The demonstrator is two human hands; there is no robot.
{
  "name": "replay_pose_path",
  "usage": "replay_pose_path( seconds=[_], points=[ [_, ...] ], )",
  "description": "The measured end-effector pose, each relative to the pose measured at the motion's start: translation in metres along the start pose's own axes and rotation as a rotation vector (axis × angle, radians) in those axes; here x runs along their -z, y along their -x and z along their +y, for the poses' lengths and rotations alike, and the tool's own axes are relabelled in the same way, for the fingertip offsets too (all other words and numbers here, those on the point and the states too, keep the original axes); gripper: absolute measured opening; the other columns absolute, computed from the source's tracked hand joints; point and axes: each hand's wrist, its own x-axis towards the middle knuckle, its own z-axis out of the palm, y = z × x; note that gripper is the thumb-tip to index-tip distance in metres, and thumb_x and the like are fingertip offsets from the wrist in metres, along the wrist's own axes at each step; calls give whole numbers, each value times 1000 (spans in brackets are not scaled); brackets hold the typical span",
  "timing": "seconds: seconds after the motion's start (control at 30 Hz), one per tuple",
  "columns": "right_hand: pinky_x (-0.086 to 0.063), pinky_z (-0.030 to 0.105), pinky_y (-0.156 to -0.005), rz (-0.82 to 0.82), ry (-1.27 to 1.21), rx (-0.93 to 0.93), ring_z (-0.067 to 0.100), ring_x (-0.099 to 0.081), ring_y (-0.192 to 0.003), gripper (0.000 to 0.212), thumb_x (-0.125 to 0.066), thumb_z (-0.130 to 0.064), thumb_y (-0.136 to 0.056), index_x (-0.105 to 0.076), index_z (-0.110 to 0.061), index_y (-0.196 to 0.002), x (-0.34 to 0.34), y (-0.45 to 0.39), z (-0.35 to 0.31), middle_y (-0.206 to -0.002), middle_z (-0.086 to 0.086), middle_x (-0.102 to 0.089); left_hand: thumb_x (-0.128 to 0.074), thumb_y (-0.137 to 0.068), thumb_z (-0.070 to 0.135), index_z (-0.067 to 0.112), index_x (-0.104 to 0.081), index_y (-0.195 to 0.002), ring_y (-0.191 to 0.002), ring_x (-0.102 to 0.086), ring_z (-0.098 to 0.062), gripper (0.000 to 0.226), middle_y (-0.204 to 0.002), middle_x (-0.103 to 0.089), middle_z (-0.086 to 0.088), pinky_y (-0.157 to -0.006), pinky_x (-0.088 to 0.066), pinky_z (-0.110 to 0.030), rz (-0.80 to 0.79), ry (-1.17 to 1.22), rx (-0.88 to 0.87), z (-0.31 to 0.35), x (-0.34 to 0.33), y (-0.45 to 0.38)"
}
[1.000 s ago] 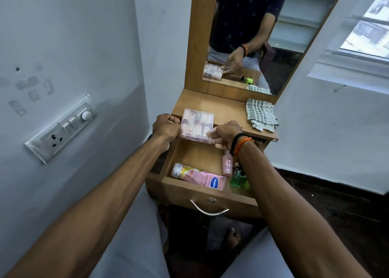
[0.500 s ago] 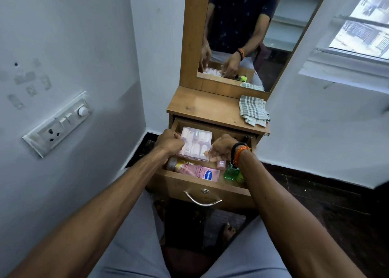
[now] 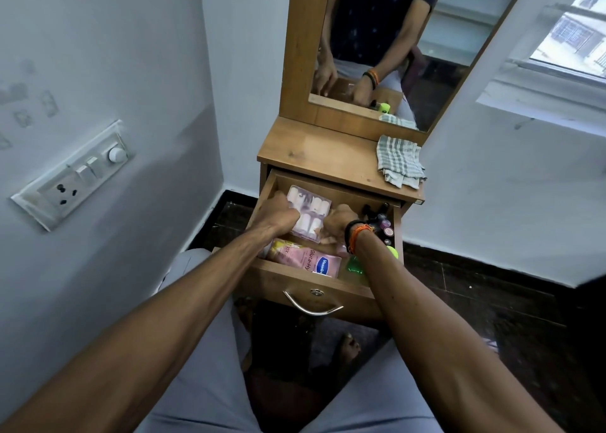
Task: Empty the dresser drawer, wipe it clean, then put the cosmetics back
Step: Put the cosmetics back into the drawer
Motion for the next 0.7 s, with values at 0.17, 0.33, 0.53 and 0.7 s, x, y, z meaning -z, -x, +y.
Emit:
replay_pose_path(
  seconds=[0.17,0.33,0.53,0.7],
  points=[
    [-57,47,-95,39,65,-13,33,-68,-109,29,-66,-9,-91,-65,-4,-119,-7,-8,3,-125,17,-65,-50,-97,11,8,-60,-112,-89,-68,-26,18,-102,-70,-10,-70,-51,-33,-51,-34,-9,3,-5,-1],
    [-56,47,-97,52,90,-11,35,-66,-110,35,-76,-12,-84,-66,-5,-117,-11,-11,3,-130,17,-61,-55,-100,19,4,-63,-113,-92,-71,-29,21,-104,-72,-13,-85,-59,-44,-13,13,39,2,-16,-2],
    [-58,40,-92,189,253,74,32,-66,-103,27,-77,-17,-85,-72,-6,-109,-17,-11,9,-123,16,-64,-53,-102,30,5,-64,-112,-81,-70,-23,29,-101,-72,-10,-75,-60,-37,52,60,67,-3,-23,-6],
    [-57,34,-80,244,324,123,31,-64,-99,23,-75,-22,-86,-72,-8,-104,-21,-10,13,-120,16,-63,-54,-100,21,6,-65,-110,-88,-70,-26,22,-103,-72,-12,-78,-57,-37,33,33,87,-8,-23,-4]
  ],
)
